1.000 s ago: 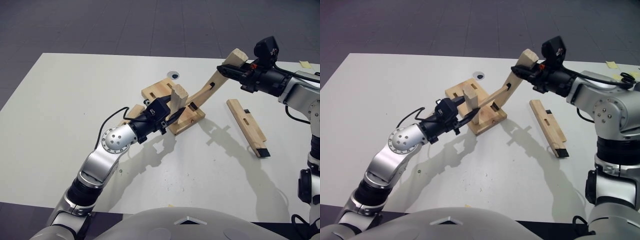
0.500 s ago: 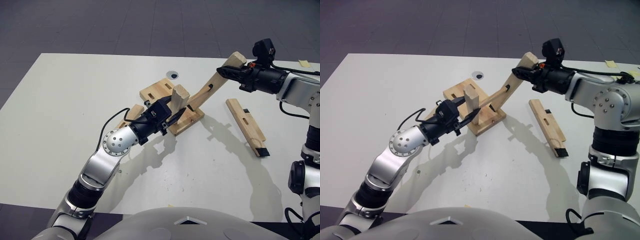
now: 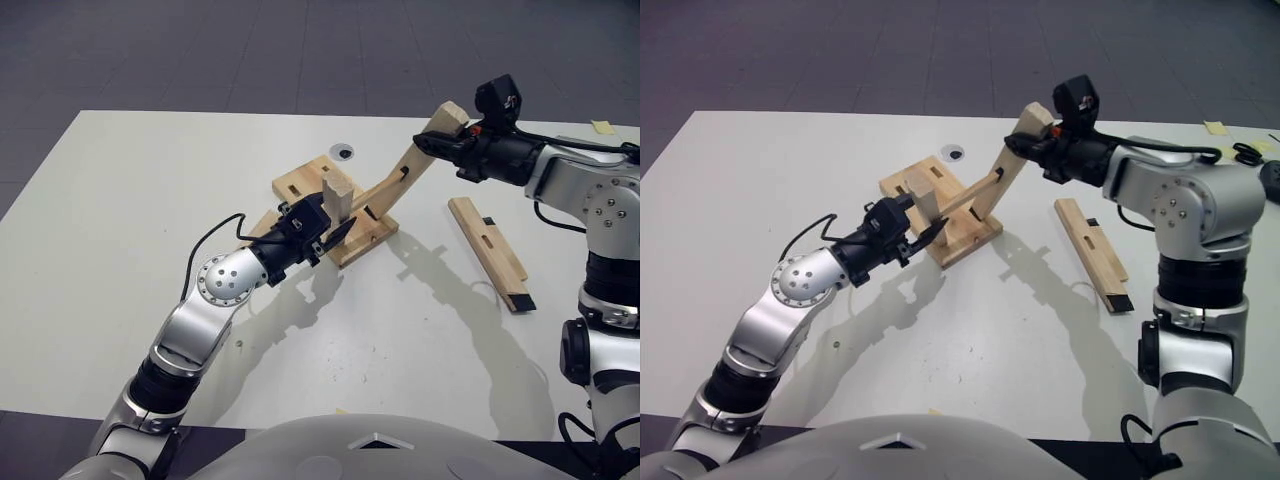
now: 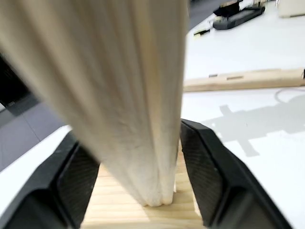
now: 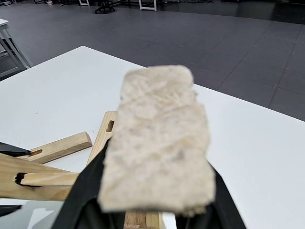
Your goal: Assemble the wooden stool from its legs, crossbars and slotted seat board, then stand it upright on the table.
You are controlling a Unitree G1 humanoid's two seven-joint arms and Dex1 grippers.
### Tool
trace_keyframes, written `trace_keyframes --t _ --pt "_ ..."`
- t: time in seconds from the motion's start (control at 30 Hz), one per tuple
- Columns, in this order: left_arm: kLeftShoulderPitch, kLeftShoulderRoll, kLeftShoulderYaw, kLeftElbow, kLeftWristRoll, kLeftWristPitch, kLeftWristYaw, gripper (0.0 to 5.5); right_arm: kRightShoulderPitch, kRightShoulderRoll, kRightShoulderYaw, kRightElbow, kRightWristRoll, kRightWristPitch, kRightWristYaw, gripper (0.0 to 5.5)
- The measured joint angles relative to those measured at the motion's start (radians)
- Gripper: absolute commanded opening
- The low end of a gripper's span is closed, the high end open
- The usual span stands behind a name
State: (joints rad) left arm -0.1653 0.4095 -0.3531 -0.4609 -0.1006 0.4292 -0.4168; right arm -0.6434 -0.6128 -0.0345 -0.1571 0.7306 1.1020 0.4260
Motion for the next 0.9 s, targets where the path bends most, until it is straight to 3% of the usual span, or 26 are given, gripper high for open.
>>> trace_keyframes --t 0.17,0.2,0.4,0.63,0.9 --pt "-0.017 -0.008 0.035 0.029 0.0 0.006 -0.002 4.24 -0.016 0.081 -0.029 0.083 -0.022 -0.077 -0.008 1.03" --pt "-0.018 -0.009 0.035 0.035 0.0 0.006 -0.006 4.44 -0.021 0.083 -0.033 0.092 -0.024 -0.081 -0.008 1.41" --pt "-0.033 -0.007 0.038 0.058 -0.001 0.006 -0.041 5.4 0.018 0.105 -0.068 0.093 -0.029 -0.043 -0.015 2.38" --pt "-0.073 -0.017 0.072 0.076 -0.009 0.006 -0.059 5.4 0.025 0.197 -0.294 0.062 0.15 0.039 -0.077 3.55" --pt "-0.227 -0.074 0.385 -0.014 -0.396 0.163 -0.084 5.4 -0.073 0.221 -0.487 0.116 0.314 0.03 -0.192 4.89"
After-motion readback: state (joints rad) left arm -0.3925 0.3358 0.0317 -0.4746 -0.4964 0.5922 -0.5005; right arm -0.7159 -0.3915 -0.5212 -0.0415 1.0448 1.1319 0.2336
